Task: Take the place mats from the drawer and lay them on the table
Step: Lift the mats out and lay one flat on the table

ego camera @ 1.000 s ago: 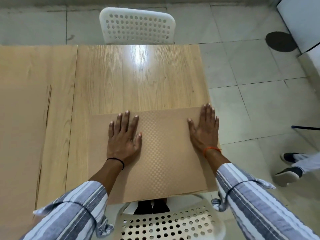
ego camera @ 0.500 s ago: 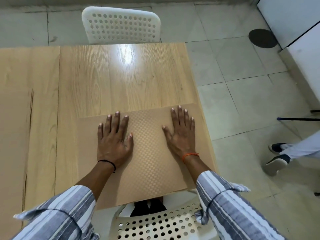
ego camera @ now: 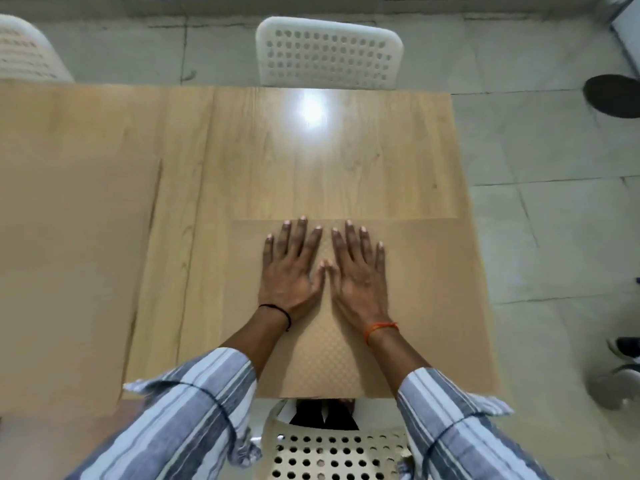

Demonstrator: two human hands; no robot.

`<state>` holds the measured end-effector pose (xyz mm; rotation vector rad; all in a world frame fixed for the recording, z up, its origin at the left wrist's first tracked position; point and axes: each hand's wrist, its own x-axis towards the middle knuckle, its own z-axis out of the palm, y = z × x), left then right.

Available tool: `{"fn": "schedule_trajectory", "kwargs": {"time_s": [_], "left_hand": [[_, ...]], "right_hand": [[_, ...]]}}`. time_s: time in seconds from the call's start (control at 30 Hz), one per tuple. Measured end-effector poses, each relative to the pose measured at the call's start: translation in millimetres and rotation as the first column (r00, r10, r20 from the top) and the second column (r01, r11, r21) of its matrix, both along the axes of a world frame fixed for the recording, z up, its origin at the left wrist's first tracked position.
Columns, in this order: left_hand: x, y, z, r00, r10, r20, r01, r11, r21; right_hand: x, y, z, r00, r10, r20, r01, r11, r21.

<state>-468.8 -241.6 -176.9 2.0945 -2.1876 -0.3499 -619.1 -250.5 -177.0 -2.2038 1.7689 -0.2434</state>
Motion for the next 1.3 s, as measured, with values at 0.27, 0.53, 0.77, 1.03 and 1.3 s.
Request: {"fn": "schedule_trajectory", "kwargs": {"time_s": [0.27, 0.53, 0.77, 1.03, 1.3], "left_hand": [[72.9, -2.1, 2.8, 0.982, 0.190, 0.004, -0.190, 0.980, 0.058], [54.1, 62.8, 16.9, 0.960, 0.268, -0.074, -0.267, 0.963, 0.032], [68.4, 139.0, 7.0, 0.987, 0.152, 0.048, -0.156, 0.985, 0.080], [70.9, 139.9, 9.6, 0.981, 0.195, 0.020, -0.195, 0.980, 0.037], [72.0, 140.9, 9.4, 0.982, 0.187, 0.029, -0.188, 0.982, 0.024]], "right_hand": [[0.4, -0.1, -6.6, 0.997, -0.019, -0.070, 0.016, 0.999, -0.048], [-0.3, -1.3, -9.1, 0.994, -0.039, -0.100, 0.033, 0.998, -0.060], [0.9, 1.9, -5.8, 0.994, -0.037, -0.105, 0.033, 0.999, -0.041], [6.1, 13.5, -3.3, 0.997, -0.066, -0.033, 0.066, 0.998, 0.010], [81.7, 157.5, 2.6, 0.981, 0.191, -0.020, -0.190, 0.980, 0.061]]}}
